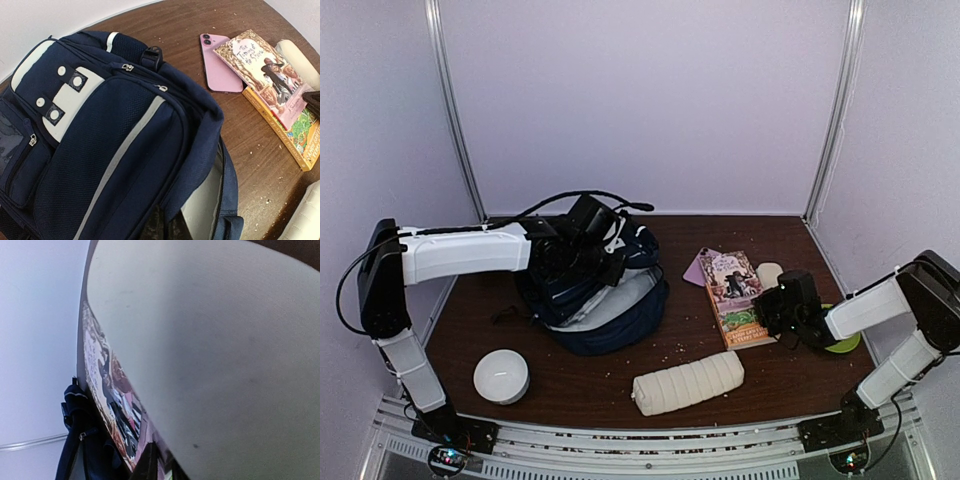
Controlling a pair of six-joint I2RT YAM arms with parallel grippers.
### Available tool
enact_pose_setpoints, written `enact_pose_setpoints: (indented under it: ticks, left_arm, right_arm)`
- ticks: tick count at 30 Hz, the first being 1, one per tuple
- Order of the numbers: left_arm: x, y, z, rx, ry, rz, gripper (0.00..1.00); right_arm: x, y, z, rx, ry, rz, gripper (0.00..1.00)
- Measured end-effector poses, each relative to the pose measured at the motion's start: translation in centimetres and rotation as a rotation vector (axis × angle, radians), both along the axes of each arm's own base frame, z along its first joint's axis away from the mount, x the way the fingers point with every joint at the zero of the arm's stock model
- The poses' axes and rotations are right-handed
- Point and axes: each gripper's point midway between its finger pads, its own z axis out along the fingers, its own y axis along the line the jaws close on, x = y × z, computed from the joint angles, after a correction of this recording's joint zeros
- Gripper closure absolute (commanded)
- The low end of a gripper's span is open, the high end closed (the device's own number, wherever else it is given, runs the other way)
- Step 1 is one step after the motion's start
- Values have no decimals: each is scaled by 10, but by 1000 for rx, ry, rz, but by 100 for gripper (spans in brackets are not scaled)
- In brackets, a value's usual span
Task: Pack the student bag
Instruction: Pick up the book from the center of the board.
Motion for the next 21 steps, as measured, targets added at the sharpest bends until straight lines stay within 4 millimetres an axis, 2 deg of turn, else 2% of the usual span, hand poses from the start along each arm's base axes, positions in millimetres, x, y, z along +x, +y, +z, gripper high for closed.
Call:
enact_pose_setpoints:
  ticks: [1,5,12,14,18,21]
  left_arm:
    - [0,0,0,0,1,1,100]
    - [0,0,-1,-2,2,1,100]
    - [0,0,-2,-3,4,4,88]
    - [-1,0,-3,-2,4,3,78]
    - [-2,2,-5,5,11,0,51]
    - [-5,1,-7,1,26,-9,36]
  right_arm:
    - [-1,-1,-2,2,-4,1,100]
    - [-3,-2,-3,17,-21,3,100]
    - [-18,-7,3,-1,-28,38,100]
    - [-25,-8,9,-9,-32,55,100]
    - [-40,-11,17,-27,-42,86,100]
    - [-52,-12,22,-39,-45,106,100]
